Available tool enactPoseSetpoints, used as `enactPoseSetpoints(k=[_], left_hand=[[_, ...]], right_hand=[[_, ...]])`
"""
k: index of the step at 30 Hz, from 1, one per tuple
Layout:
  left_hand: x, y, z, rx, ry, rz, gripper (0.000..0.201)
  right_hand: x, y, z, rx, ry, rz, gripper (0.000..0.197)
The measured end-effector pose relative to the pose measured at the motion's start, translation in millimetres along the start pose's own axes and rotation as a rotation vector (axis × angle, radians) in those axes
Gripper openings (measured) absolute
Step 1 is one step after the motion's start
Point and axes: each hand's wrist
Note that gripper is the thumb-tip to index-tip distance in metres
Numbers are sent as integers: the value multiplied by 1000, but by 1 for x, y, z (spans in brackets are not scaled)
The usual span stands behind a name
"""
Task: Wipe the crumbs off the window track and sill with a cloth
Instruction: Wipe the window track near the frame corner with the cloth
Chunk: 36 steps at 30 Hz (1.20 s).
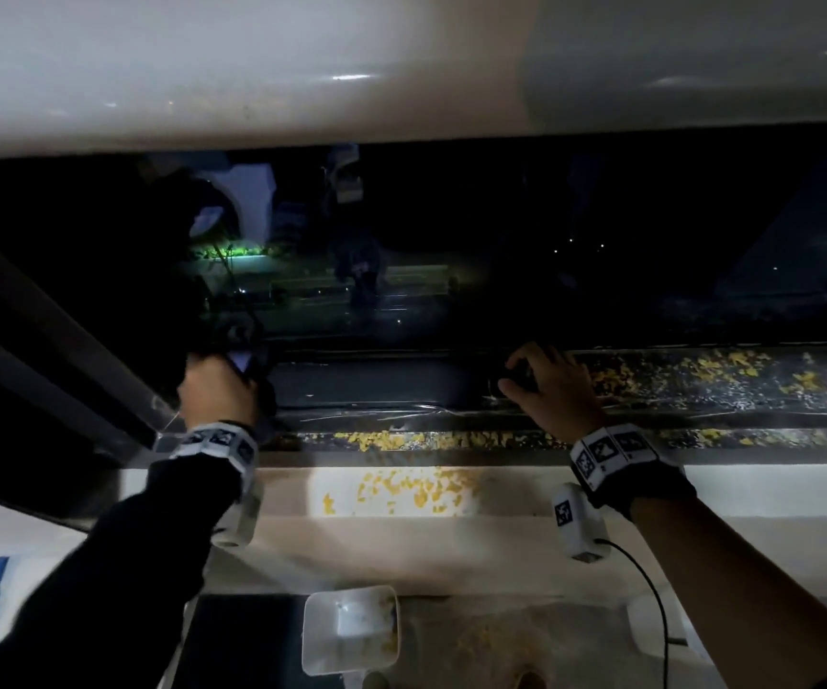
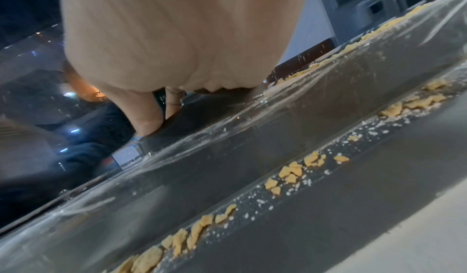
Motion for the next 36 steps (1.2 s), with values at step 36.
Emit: enactPoseSetpoints(k=[36], left_hand=[[67, -40, -85, 198, -525, 209, 42]], right_hand=[[1, 3, 1, -6, 7, 21, 28]])
Point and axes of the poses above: each hand's wrist, its own x-axis away from the middle knuckle, its own y-axis out of the back of the hand, z = x × y
